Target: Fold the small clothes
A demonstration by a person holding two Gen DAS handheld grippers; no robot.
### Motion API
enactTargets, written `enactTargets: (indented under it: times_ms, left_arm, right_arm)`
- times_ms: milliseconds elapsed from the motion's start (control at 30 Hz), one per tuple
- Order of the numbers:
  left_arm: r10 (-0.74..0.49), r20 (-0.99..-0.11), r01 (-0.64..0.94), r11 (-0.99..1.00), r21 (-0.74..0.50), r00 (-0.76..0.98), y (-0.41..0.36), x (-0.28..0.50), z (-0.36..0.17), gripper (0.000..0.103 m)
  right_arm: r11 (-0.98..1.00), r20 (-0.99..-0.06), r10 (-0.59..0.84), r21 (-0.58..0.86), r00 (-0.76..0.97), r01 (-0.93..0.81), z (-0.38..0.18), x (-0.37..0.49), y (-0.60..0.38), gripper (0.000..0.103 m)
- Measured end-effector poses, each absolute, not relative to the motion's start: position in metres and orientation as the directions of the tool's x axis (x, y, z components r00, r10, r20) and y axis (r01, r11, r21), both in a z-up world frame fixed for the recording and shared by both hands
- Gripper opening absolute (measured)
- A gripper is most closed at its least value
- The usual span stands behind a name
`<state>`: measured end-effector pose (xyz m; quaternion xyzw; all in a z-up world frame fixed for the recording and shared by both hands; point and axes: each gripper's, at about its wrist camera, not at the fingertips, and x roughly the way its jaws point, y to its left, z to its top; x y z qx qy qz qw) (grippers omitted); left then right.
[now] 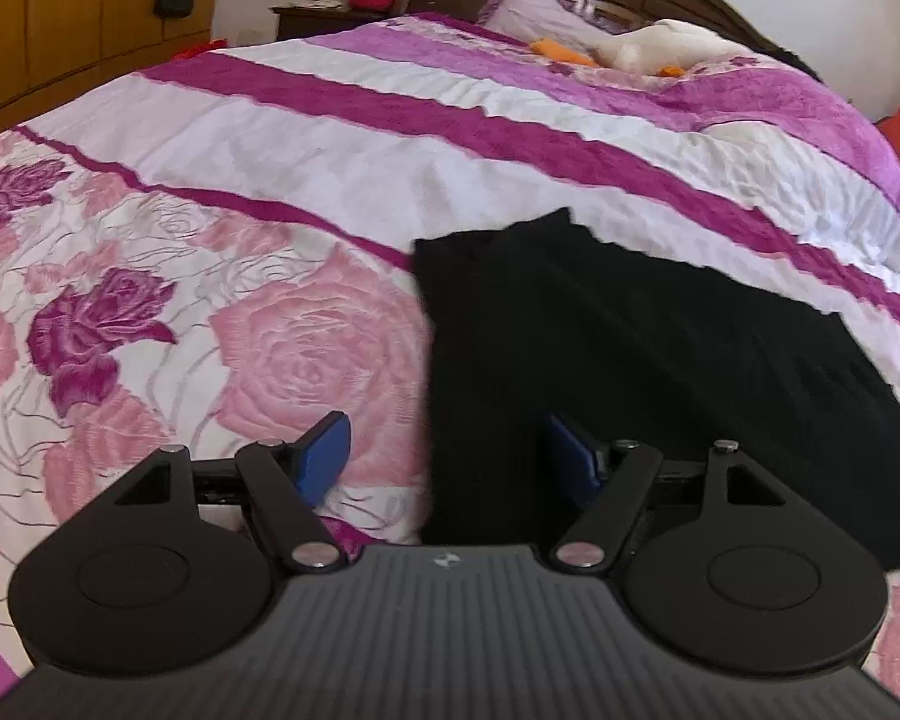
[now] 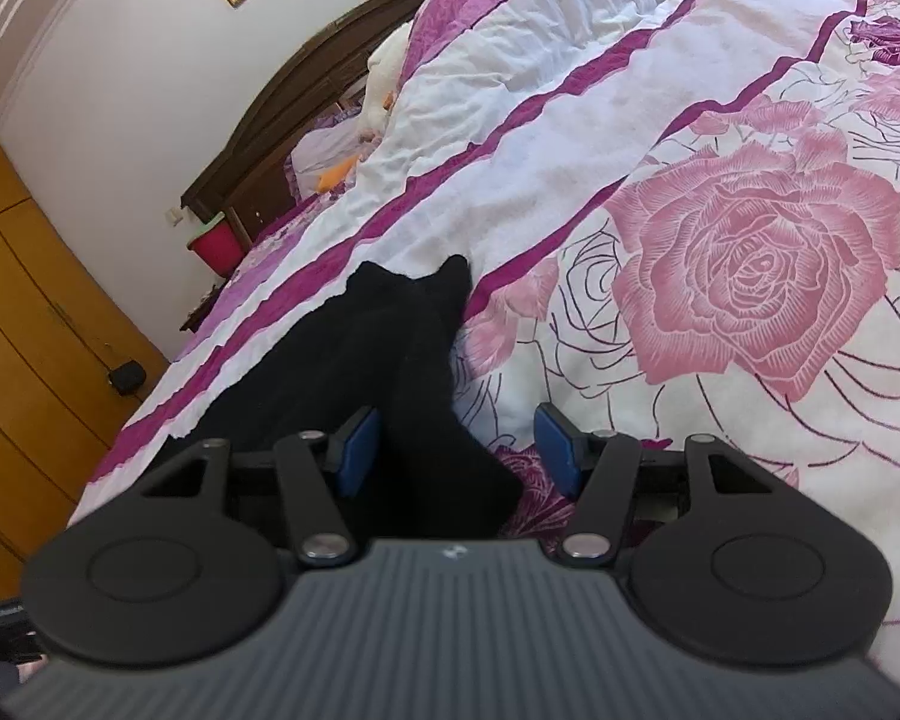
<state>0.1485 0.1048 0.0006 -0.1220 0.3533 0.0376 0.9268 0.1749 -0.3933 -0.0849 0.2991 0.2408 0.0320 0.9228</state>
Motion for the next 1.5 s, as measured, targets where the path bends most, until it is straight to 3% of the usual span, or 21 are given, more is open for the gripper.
enactTargets:
  times_ms: [100, 233, 400, 500, 567, 667, 800, 1067, 1433, 1500]
  left_arm:
    - [-0.014, -0.669, -0.143, 0.974, -0.179, 0.743, 0.096, 0.151, -0.005, 0.077]
    - [0.015, -0.673, -0.163, 0.974, -0.158, 0.74, 0.092, 0.154, -0.014, 0.081]
    - [0.035, -0.67, -0.184, 0.971, -0.153, 0.741, 0.09, 0.157, -0.018, 0.084]
    - [0.043, -0.665, -0.18, 0.974, -0.139, 0.746, 0.088, 0.158, -0.019, 0.084]
    - [0.041, -0.665, -0.179, 0.974, -0.14, 0.746, 0.089, 0.158, -0.019, 0.085]
    - [0.037, -0.667, -0.174, 0.975, -0.14, 0.744, 0.089, 0.159, -0.019, 0.085]
    - [0.034, -0.671, -0.172, 0.975, -0.14, 0.74, 0.09, 0.16, -0.019, 0.085]
    - [0.028, -0.693, -0.176, 0.974, -0.143, 0.72, 0.091, 0.16, -0.014, 0.085]
    - [0.014, -0.71, -0.162, 0.977, -0.141, 0.705, 0.091, 0.152, -0.01, 0.085]
    - [0.012, -0.714, -0.158, 0.978, -0.138, 0.7, 0.091, 0.15, -0.008, 0.085]
  right_arm:
    - [0.803, -0.435, 0.22, 0.589, 0.873, 0.091, -0.083, 0.182, -0.389, 0.062]
    - [0.695, -0.36, 0.347, 0.718, 0.866, 0.02, -0.092, 0.19, -0.386, 0.061]
    - [0.713, -0.323, 0.3, 0.701, 0.897, 0.014, -0.102, 0.189, -0.379, 0.054]
    - [0.702, -0.308, 0.273, 0.711, 0.911, 0.03, -0.106, 0.182, -0.382, 0.039]
    - [0.674, -0.283, 0.263, 0.738, 0.923, 0.034, -0.108, 0.179, -0.387, 0.021]
    - [0.641, -0.228, 0.227, 0.767, 0.947, 0.031, -0.108, 0.168, -0.394, 0.01]
    - [0.637, -0.237, 0.226, 0.77, 0.945, 0.041, -0.107, 0.171, -0.395, 0.012]
    - [0.631, -0.284, 0.248, 0.773, 0.926, 0.068, -0.104, 0.188, -0.391, 0.025]
    - [0.628, -0.302, 0.244, 0.773, 0.921, 0.087, -0.102, 0.199, -0.389, 0.026]
    - [0.655, -0.31, 0.225, 0.75, 0.924, 0.092, -0.097, 0.201, -0.386, 0.021]
